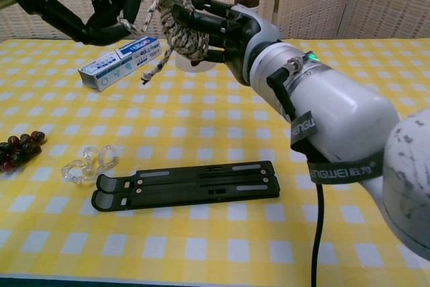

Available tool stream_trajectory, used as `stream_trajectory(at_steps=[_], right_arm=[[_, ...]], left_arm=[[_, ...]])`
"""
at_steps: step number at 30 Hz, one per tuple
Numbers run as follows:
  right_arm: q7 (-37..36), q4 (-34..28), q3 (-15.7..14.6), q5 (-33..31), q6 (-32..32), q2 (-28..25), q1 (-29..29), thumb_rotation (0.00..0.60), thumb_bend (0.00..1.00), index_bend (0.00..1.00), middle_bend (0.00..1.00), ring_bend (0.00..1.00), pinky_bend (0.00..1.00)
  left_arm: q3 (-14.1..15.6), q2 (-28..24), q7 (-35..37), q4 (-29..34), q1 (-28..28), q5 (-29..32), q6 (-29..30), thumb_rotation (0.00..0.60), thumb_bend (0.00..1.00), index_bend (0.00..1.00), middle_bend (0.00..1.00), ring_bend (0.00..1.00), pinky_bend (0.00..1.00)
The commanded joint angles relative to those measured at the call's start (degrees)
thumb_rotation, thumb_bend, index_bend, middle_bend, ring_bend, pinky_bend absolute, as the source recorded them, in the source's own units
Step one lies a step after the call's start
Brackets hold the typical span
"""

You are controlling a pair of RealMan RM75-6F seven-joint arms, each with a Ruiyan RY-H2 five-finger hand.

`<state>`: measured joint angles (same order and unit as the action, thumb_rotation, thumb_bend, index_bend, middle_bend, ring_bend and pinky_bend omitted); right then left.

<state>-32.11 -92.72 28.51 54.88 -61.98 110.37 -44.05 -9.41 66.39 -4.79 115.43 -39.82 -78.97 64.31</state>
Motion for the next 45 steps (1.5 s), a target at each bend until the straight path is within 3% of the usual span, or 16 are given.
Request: stream_trajectory(at_steps=[1,5,8,12,14,16,21,28,32,38,45], right_arm=[[-1.6,-0.3,-0.1,2.3,0.9,-1.8,1.5,0.600,0.76,0.94,0.75,0.83,0.69],[0.9,-1.1,-1.6,5.5,1.2,-4.9,2.5,0.600,0.76,0.94,0.76,0.83,0.69],[5.7,-2.0,-2.6,8.3,0.6,-7.9,2.7,0.600,0.76,0.94,0.76,0.83,0.69],[11.4,-4.6,-3.6,9.7,0.7,-12.7,3.3,0.600,0.76,0.94,0.76,0.83,0.69],[13.5,-6.2,-3.9,9.6,1.3,-15.5,3.8,0.600,0.76,0.94,0.76,0.83,0.69],[15.3,-7.7,-4.3,9.3,2.1,-18.0,4.1,0.600,0.76,0.94,0.76,0.83,0.69],[19.9,-11.9,-5.4,8.7,3.7,-24.5,5.0,0.600,0.76,0.94,0.76,0.83,0.69],[22.4,-16.2,-7.8,8.7,7.2,-32.2,6.0,0.600,0.76,0.95,0.76,0.83,0.70],[21.8,-17.4,-9.0,9.7,8.3,-34.8,6.6,0.600,0.76,0.95,0.76,0.83,0.70],[19.5,-18.2,-10.3,11.2,9.2,-37.6,7.5,0.600,0.76,0.95,0.77,0.84,0.70],[16.0,-18.7,-10.9,12.5,10.3,-40.2,8.3,0.600,0.76,0.95,0.77,0.84,0.70]], left_arm=[[0.6,0.0,2.0,-2.0,0.7,-0.3,-0.3,0.600,0.51,0.71,0.83,0.71,0.58],[0.7,0.2,3.4,-4.2,1.4,0.1,-0.2,0.600,0.51,0.71,0.83,0.71,0.58],[1.3,-0.6,1.5,-5.5,1.9,1.0,-0.7,0.600,0.51,0.63,0.79,0.66,0.57],[2.3,-2.9,-4.4,-5.8,2.0,5.3,-2.9,0.600,0.46,0.25,0.42,0.35,0.44],[2.5,-2.8,-7.0,-7.0,2.3,7.3,-2.7,0.600,0.44,0.14,0.28,0.21,0.33],[2.7,-2.3,-8.6,-8.5,2.7,8.9,-2.2,0.600,0.43,0.10,0.21,0.12,0.24],[2.6,-0.6,-7.6,-13.4,5.1,10.9,0.6,0.600,0.41,0.09,0.19,0.10,0.19],[3.4,4.3,-7.4,-26.6,10.7,7.4,10.7,0.600,0.41,0.18,0.19,0.11,0.14],[4.4,5.2,-2.7,-30.5,14.3,5.3,14.5,0.600,0.40,0.20,0.19,0.12,0.12],[8.3,2.1,3.0,-31.2,19.3,-0.1,17.8,0.600,0.40,0.20,0.19,0.12,0.08],[10.9,2.0,5.2,-32.7,24.9,-4.3,23.4,0.600,0.40,0.19,0.19,0.12,0.06]])
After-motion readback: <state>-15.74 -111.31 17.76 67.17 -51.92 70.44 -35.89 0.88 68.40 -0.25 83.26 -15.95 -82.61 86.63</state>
